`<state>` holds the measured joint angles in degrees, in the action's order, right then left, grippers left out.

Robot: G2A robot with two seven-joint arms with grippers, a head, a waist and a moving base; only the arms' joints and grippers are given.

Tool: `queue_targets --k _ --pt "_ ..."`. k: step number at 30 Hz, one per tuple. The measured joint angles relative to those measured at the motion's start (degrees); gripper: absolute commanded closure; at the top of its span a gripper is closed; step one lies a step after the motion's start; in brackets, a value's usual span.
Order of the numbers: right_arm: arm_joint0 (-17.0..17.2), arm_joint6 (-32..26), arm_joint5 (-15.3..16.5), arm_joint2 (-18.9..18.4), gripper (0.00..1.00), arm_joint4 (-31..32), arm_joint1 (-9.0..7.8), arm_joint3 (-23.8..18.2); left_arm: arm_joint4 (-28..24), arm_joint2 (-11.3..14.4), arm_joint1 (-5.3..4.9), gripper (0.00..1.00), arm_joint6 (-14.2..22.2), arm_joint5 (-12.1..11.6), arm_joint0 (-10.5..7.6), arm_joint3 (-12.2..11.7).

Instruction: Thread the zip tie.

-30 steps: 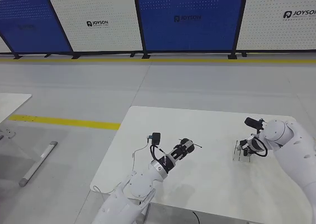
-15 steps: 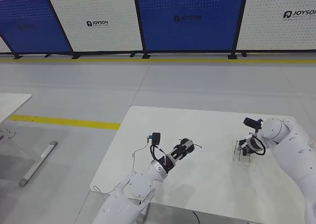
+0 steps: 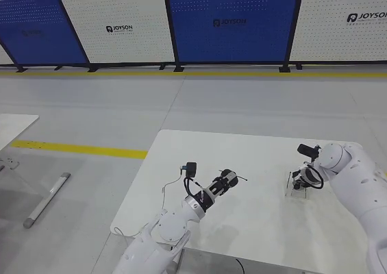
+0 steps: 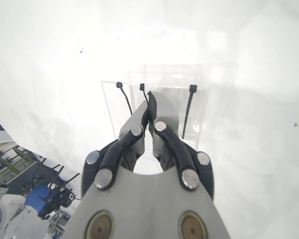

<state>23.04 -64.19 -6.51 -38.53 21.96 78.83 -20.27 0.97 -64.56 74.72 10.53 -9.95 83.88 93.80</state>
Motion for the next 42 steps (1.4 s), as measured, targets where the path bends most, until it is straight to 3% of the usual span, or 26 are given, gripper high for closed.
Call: queue_targets --k 13,19,25,33,37,42 --pt "-0.1 2.6 3.7 -1.1 1.00 0.5 0.02 1.7 0.0 0.0 0.00 1.00 0.0 0.0 0.00 0.0" --pt "1.0 2.9 8.2 -2.6 1.00 0.2 -1.37 0.1 0.0 0.0 0.00 1.00 0.0 0.0 0.00 0.0" --pt "2.8 3.6 9.3 -4.4 1.00 0.6 -3.28 -3.3 0.0 0.0 0.00 1.00 0.0 0.0 0.00 0.0" --pt "8.0 4.4 9.7 -8.8 1.00 1.7 -7.34 -13.5 0.0 0.0 0.00 1.00 0.0 0.0 0.00 0.0" --pt "12.3 3.8 8.4 -12.4 1.00 3.0 -10.05 -21.4 0.0 0.0 0.00 1.00 0.0 0.0 0.00 0.0" --pt "19.9 3.0 5.0 -18.2 1.00 5.4 -13.59 -34.8 0.0 0.0 0.00 1.00 0.0 0.0 0.00 0.0"
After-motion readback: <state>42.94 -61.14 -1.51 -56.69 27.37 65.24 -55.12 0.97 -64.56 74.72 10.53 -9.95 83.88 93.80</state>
